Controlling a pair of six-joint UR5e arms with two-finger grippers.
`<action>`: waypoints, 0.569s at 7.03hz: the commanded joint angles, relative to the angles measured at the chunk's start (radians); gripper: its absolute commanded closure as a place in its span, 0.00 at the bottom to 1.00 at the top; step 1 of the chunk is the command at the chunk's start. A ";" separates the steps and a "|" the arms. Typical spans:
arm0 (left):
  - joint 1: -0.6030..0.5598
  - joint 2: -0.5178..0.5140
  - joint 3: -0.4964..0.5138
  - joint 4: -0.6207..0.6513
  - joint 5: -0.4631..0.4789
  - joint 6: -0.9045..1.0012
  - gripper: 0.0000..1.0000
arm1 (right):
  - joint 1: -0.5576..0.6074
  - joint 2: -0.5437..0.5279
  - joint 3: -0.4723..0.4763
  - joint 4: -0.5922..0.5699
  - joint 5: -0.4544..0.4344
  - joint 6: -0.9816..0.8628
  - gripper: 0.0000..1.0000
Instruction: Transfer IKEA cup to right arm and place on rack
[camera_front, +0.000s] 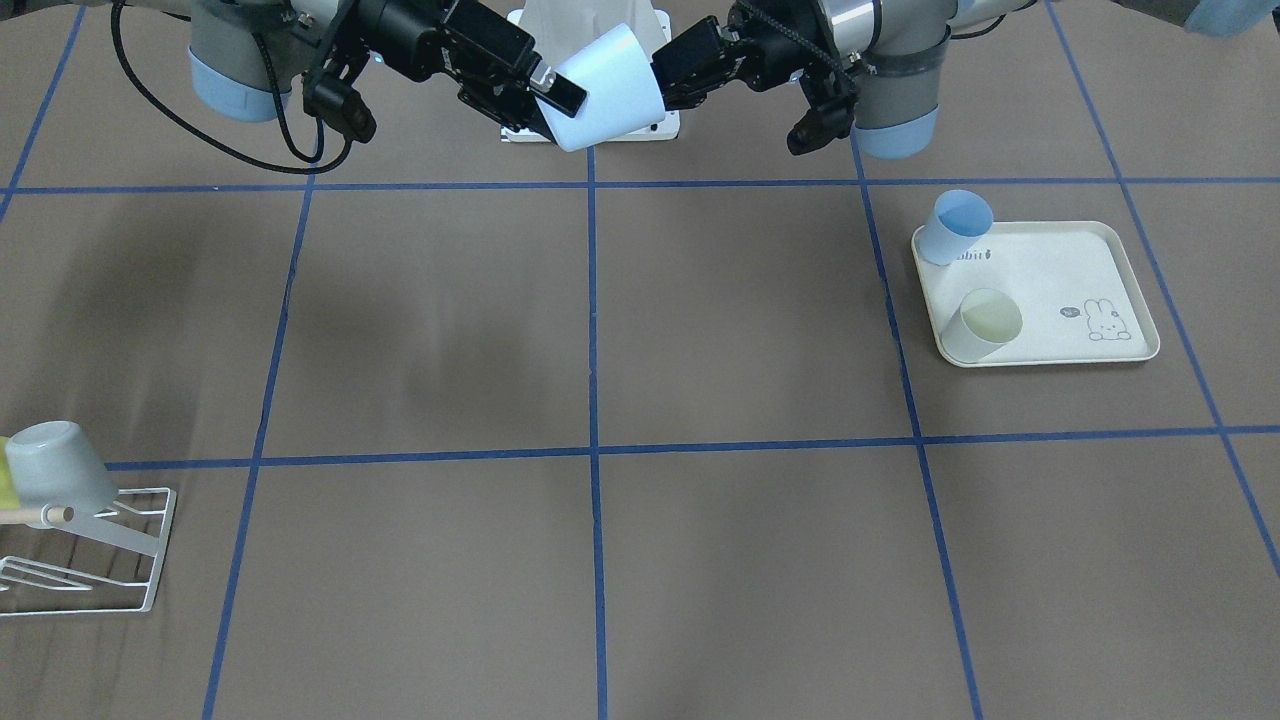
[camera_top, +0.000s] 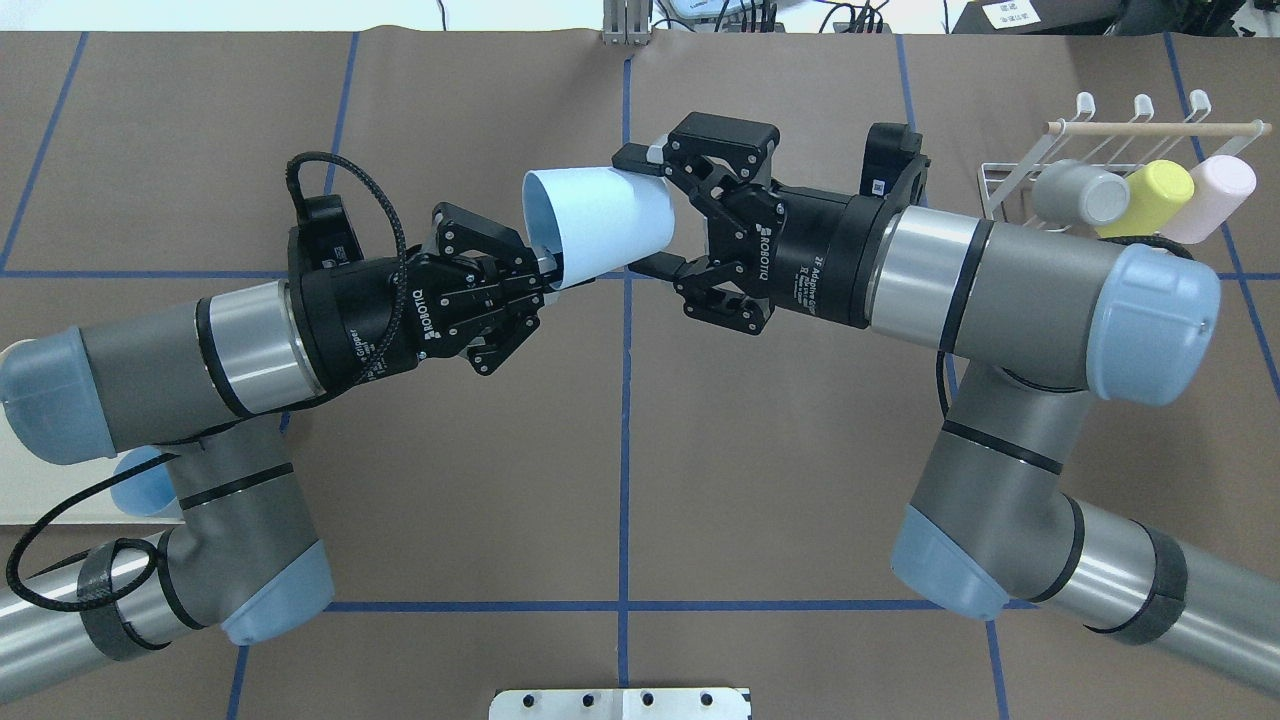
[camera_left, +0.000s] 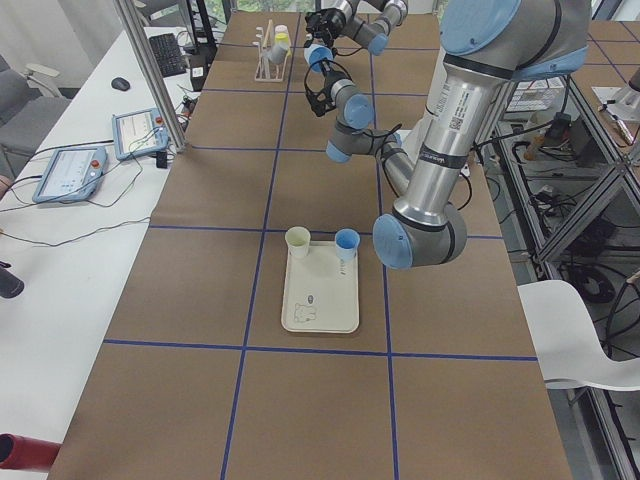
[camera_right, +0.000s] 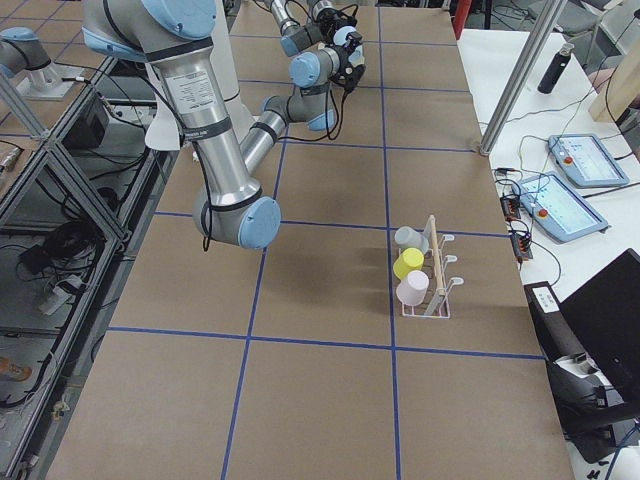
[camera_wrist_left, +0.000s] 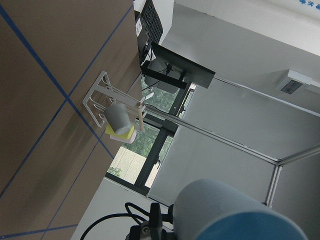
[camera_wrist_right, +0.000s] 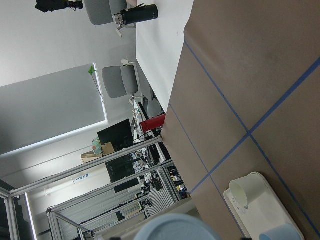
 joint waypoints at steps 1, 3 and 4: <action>0.000 -0.004 -0.002 0.000 0.000 0.000 0.68 | 0.000 0.000 0.001 0.005 0.000 0.036 0.56; -0.002 -0.010 -0.004 0.002 0.005 0.001 0.00 | 0.001 0.000 0.003 0.015 0.000 0.046 0.67; -0.009 -0.010 -0.008 0.002 0.005 0.003 0.00 | 0.001 0.000 0.003 0.015 0.000 0.046 0.67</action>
